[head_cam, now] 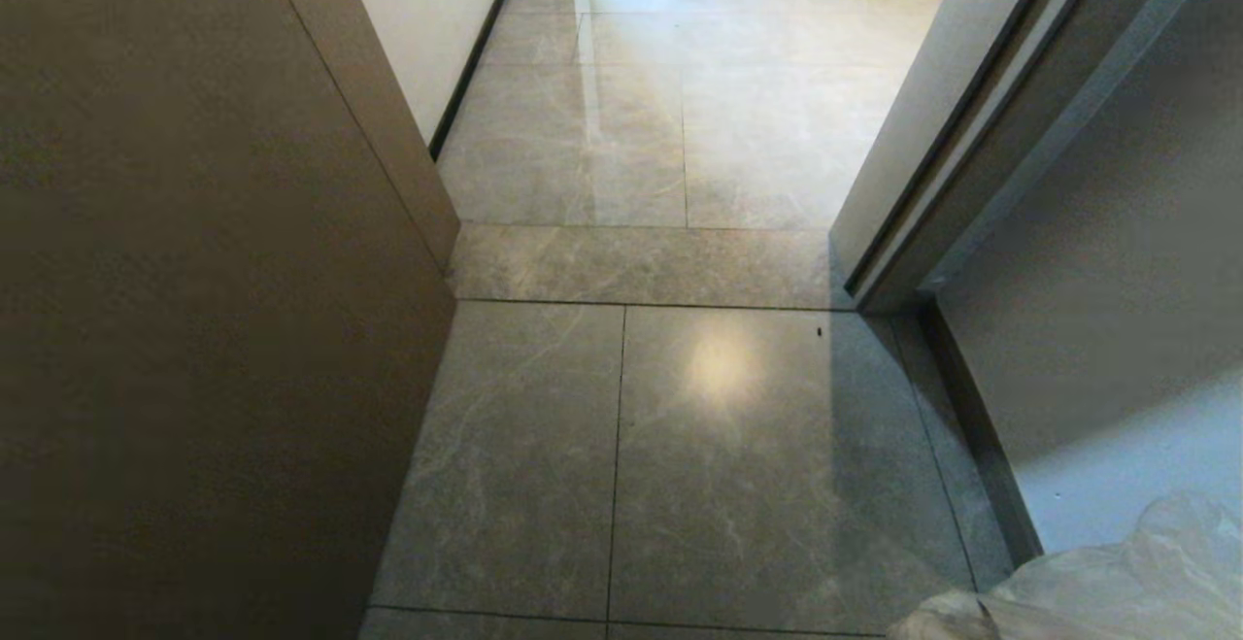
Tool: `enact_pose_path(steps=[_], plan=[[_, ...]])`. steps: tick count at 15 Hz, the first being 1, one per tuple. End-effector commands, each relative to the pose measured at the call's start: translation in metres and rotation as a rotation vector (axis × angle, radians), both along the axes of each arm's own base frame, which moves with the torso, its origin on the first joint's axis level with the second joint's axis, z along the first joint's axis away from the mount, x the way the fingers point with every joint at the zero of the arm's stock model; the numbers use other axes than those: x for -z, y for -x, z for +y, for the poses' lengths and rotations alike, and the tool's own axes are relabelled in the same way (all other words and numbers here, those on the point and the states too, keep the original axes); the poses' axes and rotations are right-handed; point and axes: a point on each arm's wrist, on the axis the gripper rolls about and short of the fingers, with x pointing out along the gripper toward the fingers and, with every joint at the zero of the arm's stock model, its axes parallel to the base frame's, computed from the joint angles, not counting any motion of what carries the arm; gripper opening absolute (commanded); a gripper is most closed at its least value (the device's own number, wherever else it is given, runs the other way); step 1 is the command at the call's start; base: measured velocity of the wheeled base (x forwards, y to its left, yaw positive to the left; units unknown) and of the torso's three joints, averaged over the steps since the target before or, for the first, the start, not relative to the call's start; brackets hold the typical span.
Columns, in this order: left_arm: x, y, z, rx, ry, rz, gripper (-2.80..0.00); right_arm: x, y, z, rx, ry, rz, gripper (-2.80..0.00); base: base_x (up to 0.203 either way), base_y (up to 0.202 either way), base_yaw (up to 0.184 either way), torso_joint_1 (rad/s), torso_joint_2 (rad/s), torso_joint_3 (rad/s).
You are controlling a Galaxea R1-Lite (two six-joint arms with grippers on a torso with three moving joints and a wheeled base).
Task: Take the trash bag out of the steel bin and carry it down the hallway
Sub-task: Put the trash bag at the door
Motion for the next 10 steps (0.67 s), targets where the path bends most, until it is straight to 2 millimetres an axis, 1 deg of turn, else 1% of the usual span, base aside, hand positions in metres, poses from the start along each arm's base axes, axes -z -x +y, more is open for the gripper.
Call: enact_pose_path(steps=[1,10], plan=[[0.0000,0.0001,0.0000,0.000,0.000,-0.002,-2.80,0.0004,-0.0002,0.0000,-0.001,0.000,0.002,-2.80,0.187,0.000,0.002,0.002,0.01,0.005],[0.0000,0.0000,0.0000,0.000,-0.001,0.000,-2.80,0.0004,-0.0002,0.0000,-0.001,0.000,0.002,-2.80,0.193,0.000,0.001,0.003,0.00,0.001]])
